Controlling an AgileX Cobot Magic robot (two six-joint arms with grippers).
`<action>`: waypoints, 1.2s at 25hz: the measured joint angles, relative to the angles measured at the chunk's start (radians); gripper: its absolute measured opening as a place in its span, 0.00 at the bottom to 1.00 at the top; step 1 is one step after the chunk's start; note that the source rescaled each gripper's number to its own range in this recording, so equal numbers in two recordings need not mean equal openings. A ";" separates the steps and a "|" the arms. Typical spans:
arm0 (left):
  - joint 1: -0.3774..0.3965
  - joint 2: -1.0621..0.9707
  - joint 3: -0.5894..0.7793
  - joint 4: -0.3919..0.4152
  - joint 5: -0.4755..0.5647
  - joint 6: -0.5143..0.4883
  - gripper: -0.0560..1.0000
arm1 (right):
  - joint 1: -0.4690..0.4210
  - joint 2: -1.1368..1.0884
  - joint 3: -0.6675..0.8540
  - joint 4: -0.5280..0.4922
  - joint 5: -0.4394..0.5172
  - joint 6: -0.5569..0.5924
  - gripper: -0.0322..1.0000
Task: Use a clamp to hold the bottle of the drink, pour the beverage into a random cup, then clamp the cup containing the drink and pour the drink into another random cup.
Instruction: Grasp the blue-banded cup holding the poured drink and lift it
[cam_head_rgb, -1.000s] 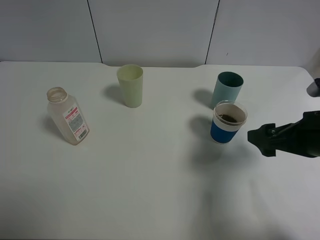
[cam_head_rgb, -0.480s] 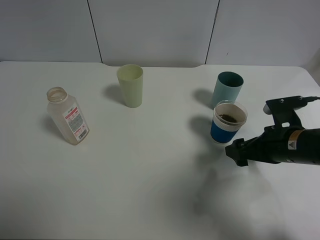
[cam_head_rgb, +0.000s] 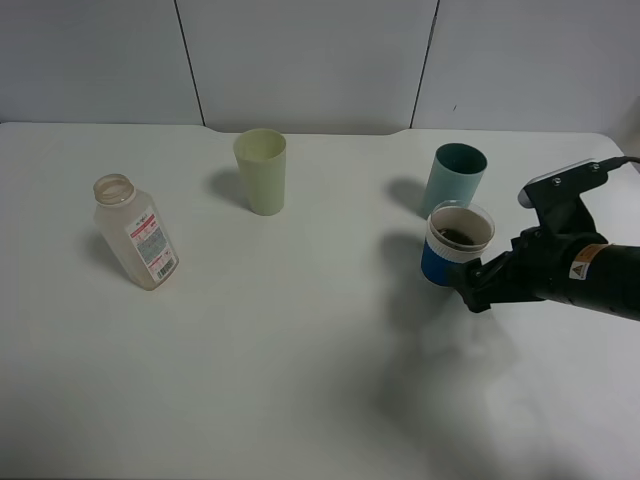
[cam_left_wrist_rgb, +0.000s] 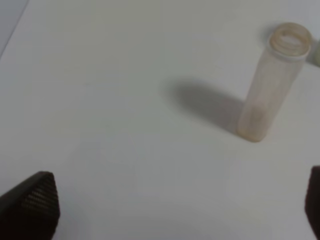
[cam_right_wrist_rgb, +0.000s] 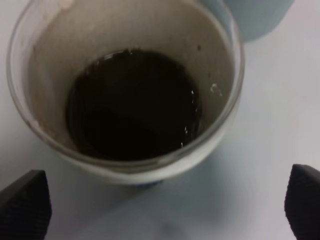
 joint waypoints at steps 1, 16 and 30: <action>0.000 0.000 0.000 0.000 0.000 0.000 1.00 | 0.000 0.001 0.000 0.003 -0.011 -0.010 0.81; 0.000 0.000 0.000 -0.001 0.000 0.000 1.00 | 0.000 0.157 -0.001 0.011 -0.219 -0.046 0.81; 0.000 0.000 0.000 -0.001 0.000 -0.001 1.00 | 0.000 0.307 -0.002 -0.021 -0.462 -0.099 0.76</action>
